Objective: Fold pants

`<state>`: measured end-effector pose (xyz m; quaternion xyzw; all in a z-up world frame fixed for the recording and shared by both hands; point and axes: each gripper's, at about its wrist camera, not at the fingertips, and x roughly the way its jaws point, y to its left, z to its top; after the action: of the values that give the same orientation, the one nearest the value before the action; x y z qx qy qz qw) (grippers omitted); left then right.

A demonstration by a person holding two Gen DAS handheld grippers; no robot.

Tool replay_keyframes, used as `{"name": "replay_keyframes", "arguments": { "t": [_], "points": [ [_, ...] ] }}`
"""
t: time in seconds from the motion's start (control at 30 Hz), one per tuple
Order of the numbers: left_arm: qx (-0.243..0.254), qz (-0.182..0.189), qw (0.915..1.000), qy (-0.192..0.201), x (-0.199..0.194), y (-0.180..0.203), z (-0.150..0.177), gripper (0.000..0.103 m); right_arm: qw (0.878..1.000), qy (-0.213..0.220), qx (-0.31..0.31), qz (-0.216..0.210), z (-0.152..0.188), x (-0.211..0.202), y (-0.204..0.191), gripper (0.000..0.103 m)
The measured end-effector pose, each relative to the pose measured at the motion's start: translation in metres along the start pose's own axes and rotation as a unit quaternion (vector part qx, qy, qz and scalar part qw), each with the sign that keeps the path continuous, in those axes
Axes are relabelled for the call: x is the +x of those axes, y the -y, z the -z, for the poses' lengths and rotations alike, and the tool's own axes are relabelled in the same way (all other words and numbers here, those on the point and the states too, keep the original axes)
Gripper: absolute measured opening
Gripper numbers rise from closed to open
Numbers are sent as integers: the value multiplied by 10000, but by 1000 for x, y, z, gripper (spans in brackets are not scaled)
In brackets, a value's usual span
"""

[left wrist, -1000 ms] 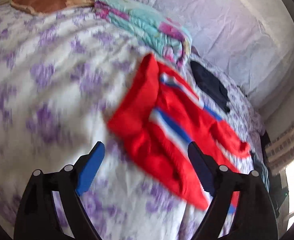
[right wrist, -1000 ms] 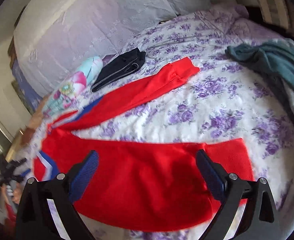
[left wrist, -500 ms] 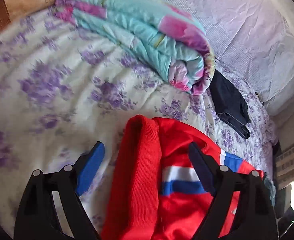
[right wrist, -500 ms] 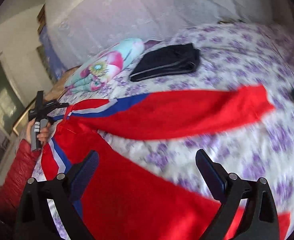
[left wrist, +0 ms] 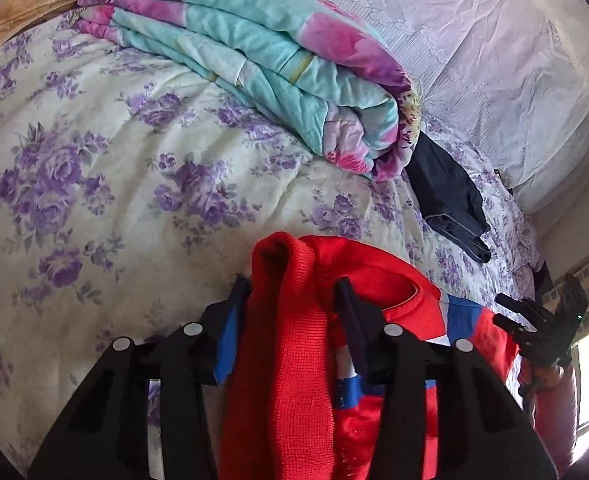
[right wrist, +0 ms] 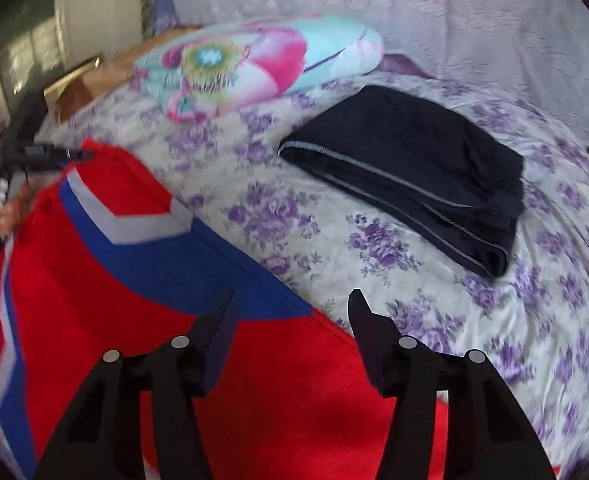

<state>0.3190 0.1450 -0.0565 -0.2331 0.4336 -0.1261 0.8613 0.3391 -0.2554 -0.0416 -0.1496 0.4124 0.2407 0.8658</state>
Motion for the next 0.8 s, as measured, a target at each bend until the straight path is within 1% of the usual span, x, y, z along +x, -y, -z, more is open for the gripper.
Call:
{"name": "replay_keyframes", "arguments": {
  "t": [0.1,0.17,0.23,0.27,0.3,0.33,0.37,0.4,0.43,0.47,0.5,0.53,0.6,0.63,0.7,0.8],
  "points": [
    [-9,19,10000,16,-1,0,-1,44,9992,-255,-314,-62,5,20,5,56],
    [-10,24,10000,8,1,0,-2,44,9983,-375,-370,-242,11,30,8,59],
    [-4,32,10000,7,2,0,-2,44,9985,-282,-339,-313,16,31,10,60],
    [-9,36,10000,6,2,0,-1,44,9987,-273,-333,-287,17,31,9,56],
    [-21,42,10000,0,3,-1,-1,44,9987,-267,-347,-263,18,29,6,48],
    [-30,51,10000,-1,3,-1,-1,44,9986,-265,-358,-277,18,25,2,19],
    [-32,59,10000,9,3,0,-2,44,9988,-281,-314,-235,18,21,-3,6],
    [-30,63,10000,33,2,0,-1,44,9991,-271,-294,-139,19,16,-7,5],
    [-9,60,9999,102,-1,1,0,41,9992,-207,-347,54,21,8,-14,4],
    [34,33,9998,209,-5,3,0,37,9990,-157,-393,150,23,1,-20,4],
    [77,-4,9995,320,-12,5,2,23,9988,-83,-412,234,24,-8,-26,4],
    [162,45,9989,436,-20,8,2,21,9988,51,-380,294,26,-23,-33,4],
    [200,351,9974,592,-36,11,6,20,9984,328,-346,315,30,-53,-41,4],
    [206,446,9967,649,-42,12,8,20,9979,435,-347,334,32,-66,-46,4],
    [224,561,9953,761,-52,16,14,20,9965,667,-345,372,41,-97,-59,4],
    [211,759,9929,890,-67,22,25,20,9935,921,-476,479,66,-137,-92,4]
  ]
}}
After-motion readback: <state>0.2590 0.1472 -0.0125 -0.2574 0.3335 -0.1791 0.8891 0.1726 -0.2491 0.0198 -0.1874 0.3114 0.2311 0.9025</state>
